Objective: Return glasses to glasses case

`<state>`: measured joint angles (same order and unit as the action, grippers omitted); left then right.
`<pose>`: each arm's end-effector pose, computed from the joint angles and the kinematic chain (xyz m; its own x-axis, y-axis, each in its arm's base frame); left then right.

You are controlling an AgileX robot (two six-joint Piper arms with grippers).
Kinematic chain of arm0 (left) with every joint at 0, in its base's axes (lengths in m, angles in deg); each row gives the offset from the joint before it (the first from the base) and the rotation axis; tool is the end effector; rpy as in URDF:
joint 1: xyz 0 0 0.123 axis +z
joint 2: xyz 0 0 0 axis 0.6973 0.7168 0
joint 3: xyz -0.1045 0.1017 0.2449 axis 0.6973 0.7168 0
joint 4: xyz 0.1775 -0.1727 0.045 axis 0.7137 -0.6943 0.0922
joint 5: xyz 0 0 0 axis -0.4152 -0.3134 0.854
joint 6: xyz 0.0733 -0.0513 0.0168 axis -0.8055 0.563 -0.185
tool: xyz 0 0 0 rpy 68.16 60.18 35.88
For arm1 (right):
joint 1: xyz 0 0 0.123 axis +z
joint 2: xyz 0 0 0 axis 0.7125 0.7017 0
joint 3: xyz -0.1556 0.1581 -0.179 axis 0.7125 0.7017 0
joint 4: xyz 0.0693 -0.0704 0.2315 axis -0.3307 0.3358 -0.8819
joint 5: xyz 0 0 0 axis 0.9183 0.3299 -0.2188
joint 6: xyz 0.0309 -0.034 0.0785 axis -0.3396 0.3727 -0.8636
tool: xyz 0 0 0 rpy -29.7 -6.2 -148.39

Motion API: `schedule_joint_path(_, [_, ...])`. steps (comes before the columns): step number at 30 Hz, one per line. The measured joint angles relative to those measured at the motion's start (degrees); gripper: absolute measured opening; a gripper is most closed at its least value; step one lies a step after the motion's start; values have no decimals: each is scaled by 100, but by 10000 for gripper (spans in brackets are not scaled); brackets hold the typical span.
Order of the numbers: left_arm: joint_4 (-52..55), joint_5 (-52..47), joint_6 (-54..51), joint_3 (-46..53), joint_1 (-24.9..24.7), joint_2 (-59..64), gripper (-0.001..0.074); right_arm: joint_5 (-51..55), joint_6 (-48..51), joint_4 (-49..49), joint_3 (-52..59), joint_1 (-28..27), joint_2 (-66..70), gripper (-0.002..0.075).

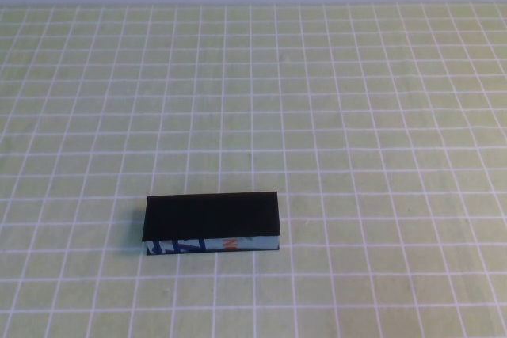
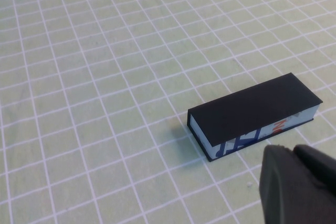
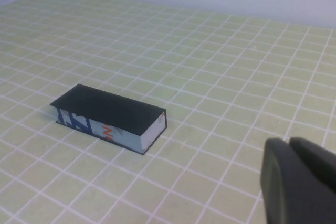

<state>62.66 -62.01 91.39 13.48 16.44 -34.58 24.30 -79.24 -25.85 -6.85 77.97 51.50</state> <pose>0.0359 -0.0138 0.3346 -0.3789 0.1842 -0.9069 0.4208 0.9071 0.0084 0.0382 0.0229 0.2654 -0.1477 -0.0742 -0.9863 -0.5236 0.8518 0.0143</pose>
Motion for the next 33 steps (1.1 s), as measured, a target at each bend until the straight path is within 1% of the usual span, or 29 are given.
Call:
schedule_joint_path(5, [0,-10,0,0,0,0,-3,165,0,-29,37,0,0,-18])
schedule_joint_path(24, [0,-36,-13,19,0,-13,-3,175,0,-34,37,0,0,-18])
schedule_joint_path(26, [285,-36,-164,42,84,-72,-3,186,0,-42,37,0,0,-18])
schedule_joint_path(29, [893,-36,-303,64,358,-248,-3,196,0,-48,37,0,0,-18])
schedule_joint_path(33, [1229,-22,-303,123,713,-545,-3,209,0,-48,37,-2,0,-18])
